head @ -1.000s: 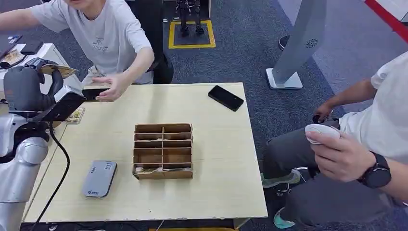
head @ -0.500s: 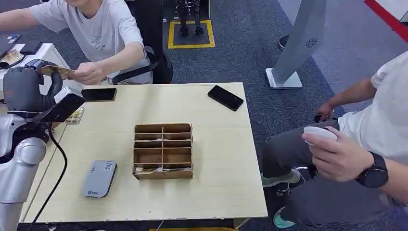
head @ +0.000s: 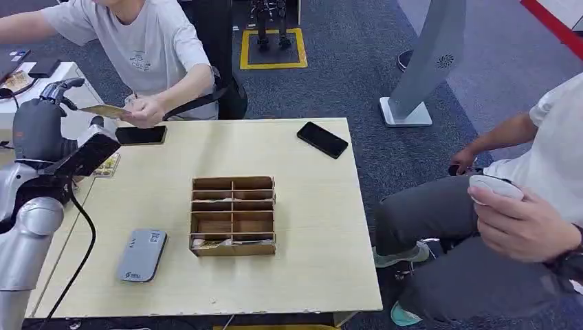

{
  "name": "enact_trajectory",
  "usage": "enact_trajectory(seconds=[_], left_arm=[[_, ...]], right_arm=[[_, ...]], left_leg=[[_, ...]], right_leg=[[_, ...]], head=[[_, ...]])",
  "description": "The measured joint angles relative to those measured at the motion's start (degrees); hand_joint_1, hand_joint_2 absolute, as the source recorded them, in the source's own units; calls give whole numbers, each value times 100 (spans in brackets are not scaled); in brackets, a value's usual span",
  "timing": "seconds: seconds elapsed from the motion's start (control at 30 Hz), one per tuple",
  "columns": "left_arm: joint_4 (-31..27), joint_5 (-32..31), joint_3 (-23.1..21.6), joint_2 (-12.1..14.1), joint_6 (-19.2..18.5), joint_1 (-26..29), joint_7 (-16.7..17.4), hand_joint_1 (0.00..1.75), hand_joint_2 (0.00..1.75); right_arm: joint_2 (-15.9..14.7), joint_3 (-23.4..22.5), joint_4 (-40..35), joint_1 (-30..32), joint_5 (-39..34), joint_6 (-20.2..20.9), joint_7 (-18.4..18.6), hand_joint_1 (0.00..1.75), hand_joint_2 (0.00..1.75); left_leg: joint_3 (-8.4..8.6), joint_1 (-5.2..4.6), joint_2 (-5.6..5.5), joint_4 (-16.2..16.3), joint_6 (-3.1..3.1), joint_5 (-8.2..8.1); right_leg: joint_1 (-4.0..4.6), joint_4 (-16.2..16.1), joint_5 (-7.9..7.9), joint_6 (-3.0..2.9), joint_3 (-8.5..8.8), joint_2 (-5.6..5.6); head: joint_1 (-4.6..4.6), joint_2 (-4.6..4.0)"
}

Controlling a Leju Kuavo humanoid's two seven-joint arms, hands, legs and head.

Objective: Pass the card to the sensor for recognition and then transmit it.

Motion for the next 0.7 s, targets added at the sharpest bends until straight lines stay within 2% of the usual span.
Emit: enact_trajectory(seconds=[0.13,0.3,0.53,0.7], left_arm=[[0,-61,0,-11,52,49,201,0,175],[-61,140,0,-2,83,85,166,0,175],[-625,1048,26,125,-155,344,-50,0,175],[-1251,1833,192,282,-644,919,-251,0,175]], right_arm=[[-68,15,187,-17,-2,-181,17,0,175],[-98,15,299,-38,-11,-210,17,0,175],[-98,15,385,-28,-24,-210,42,0,175],[-98,-24,419,13,-175,-249,17,0,175]], left_leg=[[0,0,0,0,1,1],[0,0,0,0,1,1],[-2,0,3,-1,0,-1],[-2,0,3,-2,-1,-1]], right_leg=[[0,0,0,0,1,-1],[0,0,1,0,1,0],[0,0,0,0,0,1],[0,0,-2,-2,-1,1]], head=[[0,0],[0,0],[-2,0],[-2,0]])
